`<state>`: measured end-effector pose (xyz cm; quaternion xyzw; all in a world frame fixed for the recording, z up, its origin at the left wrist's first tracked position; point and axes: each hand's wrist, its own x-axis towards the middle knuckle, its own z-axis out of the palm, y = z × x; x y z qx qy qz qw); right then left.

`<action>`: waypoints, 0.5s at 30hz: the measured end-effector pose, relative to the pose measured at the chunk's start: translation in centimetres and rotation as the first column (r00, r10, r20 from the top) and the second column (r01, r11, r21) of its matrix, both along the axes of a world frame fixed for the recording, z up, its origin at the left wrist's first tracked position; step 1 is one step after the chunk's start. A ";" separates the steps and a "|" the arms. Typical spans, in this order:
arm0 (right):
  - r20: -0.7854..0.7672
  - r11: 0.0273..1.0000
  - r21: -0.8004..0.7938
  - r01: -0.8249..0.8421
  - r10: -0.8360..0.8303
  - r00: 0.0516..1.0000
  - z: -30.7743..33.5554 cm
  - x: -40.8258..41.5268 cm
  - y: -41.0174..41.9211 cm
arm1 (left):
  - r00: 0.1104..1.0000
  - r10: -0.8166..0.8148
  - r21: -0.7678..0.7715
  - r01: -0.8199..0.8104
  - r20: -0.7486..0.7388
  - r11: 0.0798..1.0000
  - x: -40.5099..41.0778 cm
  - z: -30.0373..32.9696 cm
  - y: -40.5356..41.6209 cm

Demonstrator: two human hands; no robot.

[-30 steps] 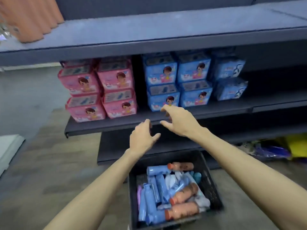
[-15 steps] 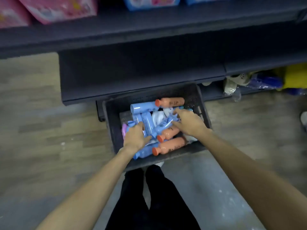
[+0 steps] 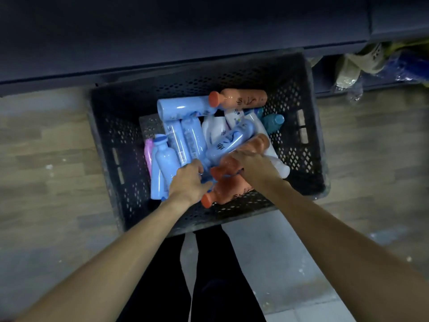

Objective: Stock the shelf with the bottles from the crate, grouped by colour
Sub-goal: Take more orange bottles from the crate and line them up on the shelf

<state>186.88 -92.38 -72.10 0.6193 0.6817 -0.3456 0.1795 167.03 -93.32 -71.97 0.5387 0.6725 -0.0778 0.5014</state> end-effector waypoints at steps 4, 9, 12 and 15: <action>-0.027 0.984 0.176 -0.036 0.042 0.999 -2.3 0.0 -0.6 | 0.998 0.058 0.003 -0.058 -0.003 0.998 0.4 -1.7 -0.4; -0.153 0.991 0.097 -0.092 0.107 0.982 -4.0 1.8 0.2 | 0.982 0.190 -0.004 -0.190 0.003 0.982 0.6 -3.1 -0.9; -0.162 0.973 0.158 -0.167 0.192 0.968 -4.8 2.8 0.3 | 0.974 0.223 -0.049 -0.221 0.032 0.974 0.6 -3.8 -0.9; -0.118 0.932 0.206 -0.299 0.327 0.938 -6.2 3.5 0.1 | 0.960 0.260 -0.080 -0.252 0.107 0.964 1.0 -4.1 -1.1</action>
